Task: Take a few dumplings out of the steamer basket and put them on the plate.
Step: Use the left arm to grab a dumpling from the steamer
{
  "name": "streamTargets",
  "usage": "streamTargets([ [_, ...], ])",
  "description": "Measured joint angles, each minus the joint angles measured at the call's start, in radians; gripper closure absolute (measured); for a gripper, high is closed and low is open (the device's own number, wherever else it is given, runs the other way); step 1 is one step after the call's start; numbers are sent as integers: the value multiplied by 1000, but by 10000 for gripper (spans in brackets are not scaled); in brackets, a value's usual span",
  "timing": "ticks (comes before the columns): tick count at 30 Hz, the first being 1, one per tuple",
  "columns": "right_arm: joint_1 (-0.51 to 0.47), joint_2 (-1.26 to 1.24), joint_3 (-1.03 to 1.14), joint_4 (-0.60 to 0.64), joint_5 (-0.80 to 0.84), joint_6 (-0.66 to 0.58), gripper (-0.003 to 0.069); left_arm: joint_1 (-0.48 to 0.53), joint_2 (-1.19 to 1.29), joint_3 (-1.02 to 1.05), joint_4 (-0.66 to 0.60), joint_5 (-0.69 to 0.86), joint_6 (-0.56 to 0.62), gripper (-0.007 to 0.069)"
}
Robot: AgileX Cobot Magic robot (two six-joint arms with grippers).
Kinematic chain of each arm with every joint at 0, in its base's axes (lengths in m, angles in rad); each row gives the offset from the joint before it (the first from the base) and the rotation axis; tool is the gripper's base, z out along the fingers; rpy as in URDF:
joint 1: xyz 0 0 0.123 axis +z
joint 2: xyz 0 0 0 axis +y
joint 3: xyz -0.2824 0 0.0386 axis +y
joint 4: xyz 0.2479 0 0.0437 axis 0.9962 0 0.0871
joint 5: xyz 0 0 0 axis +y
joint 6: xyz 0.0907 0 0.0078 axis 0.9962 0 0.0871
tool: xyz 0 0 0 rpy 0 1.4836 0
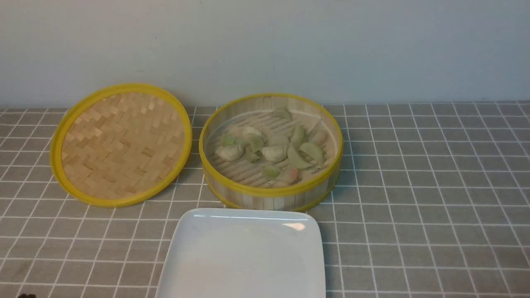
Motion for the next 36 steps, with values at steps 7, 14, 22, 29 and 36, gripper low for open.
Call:
streamTargets([
  [7,0,0,0,0,0,0,673,0,0,0,0,0,0,629],
  [14,0,0,0,0,0,0,673,0,0,0,0,0,0,629],
  [22,0,0,0,0,0,0,673,0,0,0,0,0,0,629],
  [29,0,0,0,0,0,0,673,0,0,0,0,0,0,629],
  [36,0,0,0,0,0,0,673,0,0,0,-13,-10,-6,629],
])
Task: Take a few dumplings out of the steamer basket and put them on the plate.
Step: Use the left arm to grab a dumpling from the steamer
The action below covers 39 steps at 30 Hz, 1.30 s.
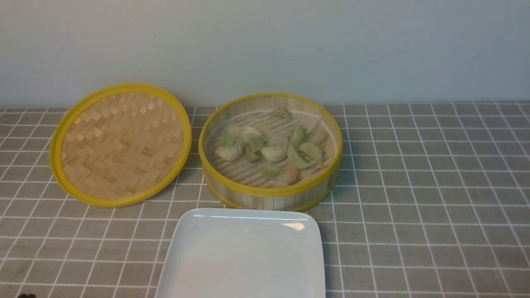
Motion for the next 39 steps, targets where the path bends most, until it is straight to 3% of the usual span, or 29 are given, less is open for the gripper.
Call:
streamTargets([
  [11,0,0,0,0,0,0,673,0,0,1,-351,-253,-118,629],
  [15,0,0,0,0,0,0,673,0,0,1,-488,-454,-130,629],
  [18,0,0,0,0,0,0,673,0,0,-1,-543,-627,-133,629],
  [20,0,0,0,0,0,0,673,0,0,-31,-553,-661,-134,629],
  [22,0,0,1,15,-8,0,673,0,21,-103,-553,-630,-138,629],
  [28,0,0,11,248,-152,0,673,0,327,-486,-500,-194,-106,629],
  [33,0,0,11,535,-257,8,673,0,715,-829,-465,298,96,629],
  [34,0,0,11,546,-257,8,673,0,730,-840,-465,314,106,629],
  [36,0,0,11,673,-275,8,673,0,911,-955,-466,487,205,629],
  [39,0,0,11,720,-281,2,673,0,1042,-1028,-466,587,264,629],
])
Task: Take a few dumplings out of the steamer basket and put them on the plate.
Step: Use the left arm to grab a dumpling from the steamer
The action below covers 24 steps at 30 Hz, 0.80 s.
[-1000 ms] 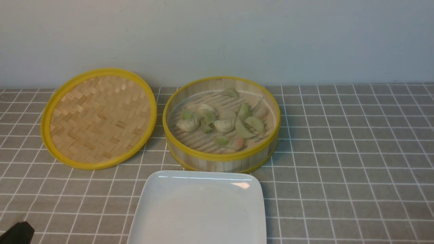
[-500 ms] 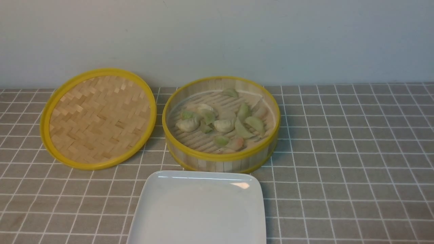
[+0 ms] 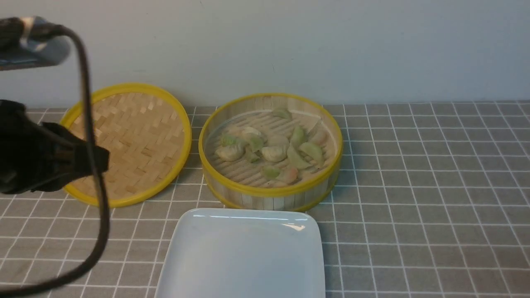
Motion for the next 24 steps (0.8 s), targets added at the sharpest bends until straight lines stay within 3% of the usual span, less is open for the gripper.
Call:
streamTargets([
  [8,0,0,0,23,-17,-6,673,-46,272,-51,12,-33,93,629],
  [12,0,6,-49,16,65,-7,673,-84,339,-81,15,-77,101,629],
  [17,0,191,-270,-84,259,-40,672,-131,472,-228,60,-45,101,629],
  [24,0,630,-617,-344,666,-60,671,-160,702,-516,135,92,103,629],
])
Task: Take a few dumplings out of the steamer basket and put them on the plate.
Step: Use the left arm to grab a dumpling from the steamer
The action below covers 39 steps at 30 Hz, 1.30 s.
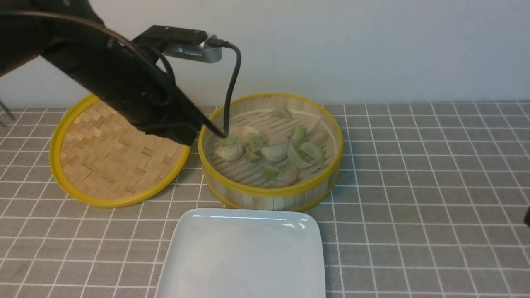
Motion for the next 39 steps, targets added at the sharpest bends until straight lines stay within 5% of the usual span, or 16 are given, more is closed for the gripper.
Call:
streamTargets([
  [9,0,296,-219,-117,174,-1,670,-61,273,-279,112,-9,36,568],
  [20,0,309,-222,-109,176,-1,669,-120,487,-351,193,-187,34,243],
  [23,0,309,-222,-109,178,-1,669,-126,512,-353,207,-191,34,205],
  [33,0,309,-222,-106,180,-1,669,-127,534,-363,240,-205,34,203],
  [39,0,309,-222,-102,196,-1,669,-127,542,-374,259,-166,33,328],
])
